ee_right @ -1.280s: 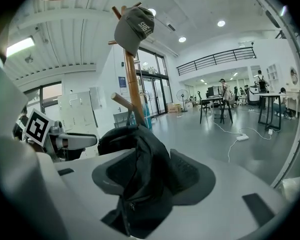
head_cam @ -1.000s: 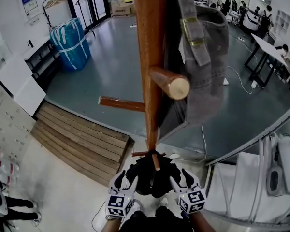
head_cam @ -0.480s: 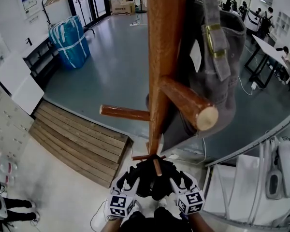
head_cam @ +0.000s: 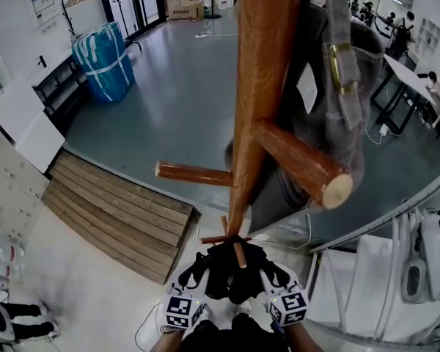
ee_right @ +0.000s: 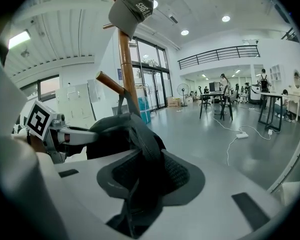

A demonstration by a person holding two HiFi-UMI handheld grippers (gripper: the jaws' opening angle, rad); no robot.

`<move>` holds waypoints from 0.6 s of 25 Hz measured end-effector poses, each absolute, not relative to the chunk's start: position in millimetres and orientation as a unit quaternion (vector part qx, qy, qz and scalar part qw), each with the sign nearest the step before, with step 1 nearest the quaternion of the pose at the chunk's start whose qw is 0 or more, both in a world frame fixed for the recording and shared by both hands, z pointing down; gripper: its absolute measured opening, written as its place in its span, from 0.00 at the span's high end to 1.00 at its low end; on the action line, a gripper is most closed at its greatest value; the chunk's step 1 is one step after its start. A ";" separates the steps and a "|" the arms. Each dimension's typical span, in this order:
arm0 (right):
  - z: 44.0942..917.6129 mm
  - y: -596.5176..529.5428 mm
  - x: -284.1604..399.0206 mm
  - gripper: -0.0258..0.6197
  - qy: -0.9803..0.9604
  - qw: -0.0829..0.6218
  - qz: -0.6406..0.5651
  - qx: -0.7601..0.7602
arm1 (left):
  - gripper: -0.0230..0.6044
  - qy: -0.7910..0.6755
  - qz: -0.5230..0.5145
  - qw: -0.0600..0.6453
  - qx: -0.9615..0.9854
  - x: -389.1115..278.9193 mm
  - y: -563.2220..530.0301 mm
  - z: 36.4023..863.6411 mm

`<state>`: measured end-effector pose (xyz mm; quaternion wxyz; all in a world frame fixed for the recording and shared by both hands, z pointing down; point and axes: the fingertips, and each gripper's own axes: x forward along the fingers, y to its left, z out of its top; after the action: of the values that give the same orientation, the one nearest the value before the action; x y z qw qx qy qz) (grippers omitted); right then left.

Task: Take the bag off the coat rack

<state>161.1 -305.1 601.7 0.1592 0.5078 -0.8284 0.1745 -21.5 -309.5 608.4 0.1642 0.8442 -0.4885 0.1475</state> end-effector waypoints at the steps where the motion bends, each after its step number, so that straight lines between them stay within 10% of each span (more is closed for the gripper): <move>1: 602.0 -304.1 161.5 0.78 -0.829 0.160 0.174 0.507 | 0.76 -0.486 0.149 0.164 0.845 -20.5 -308.6 608.5; 15: 595.0 -296.7 160.2 0.84 -0.832 0.158 0.168 0.505 | 0.83 -0.472 0.136 0.150 0.858 -18.7 -300.6 599.8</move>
<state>160.2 -296.7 595.0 0.1582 0.5049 -0.8318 0.1681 -18.7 -300.6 599.8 0.1498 0.8580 -0.4721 0.1362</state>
